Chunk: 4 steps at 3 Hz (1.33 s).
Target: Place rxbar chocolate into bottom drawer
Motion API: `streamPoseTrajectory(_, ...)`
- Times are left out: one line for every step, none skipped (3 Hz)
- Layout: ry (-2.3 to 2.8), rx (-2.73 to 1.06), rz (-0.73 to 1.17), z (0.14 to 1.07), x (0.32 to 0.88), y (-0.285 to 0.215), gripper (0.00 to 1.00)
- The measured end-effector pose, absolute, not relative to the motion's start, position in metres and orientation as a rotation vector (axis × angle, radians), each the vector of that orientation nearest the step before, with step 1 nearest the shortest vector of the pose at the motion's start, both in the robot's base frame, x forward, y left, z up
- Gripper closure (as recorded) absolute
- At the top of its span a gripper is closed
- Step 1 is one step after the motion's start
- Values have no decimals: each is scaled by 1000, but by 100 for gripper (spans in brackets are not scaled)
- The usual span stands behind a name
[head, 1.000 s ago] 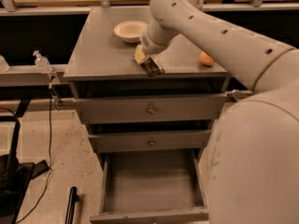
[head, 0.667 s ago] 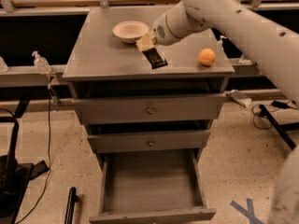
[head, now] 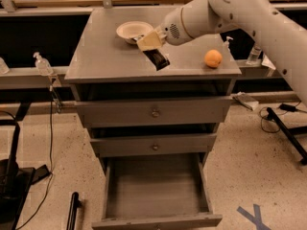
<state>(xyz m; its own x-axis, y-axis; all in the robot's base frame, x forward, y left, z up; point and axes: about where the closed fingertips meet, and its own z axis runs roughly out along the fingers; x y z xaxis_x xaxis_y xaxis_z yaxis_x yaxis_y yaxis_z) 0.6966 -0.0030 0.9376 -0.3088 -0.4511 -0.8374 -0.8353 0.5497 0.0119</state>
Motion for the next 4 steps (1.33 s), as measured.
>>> streamPoseTrajectory(1941,-1065,567,930,697,1,100)
streamPoseTrajectory(1846,-1136,685,869,683,18,100)
streamPoseTrajectory(1727,-1254,793,819,650,42,100)
streamPoseTrajectory(1621,-1442,784,780,614,51,100)
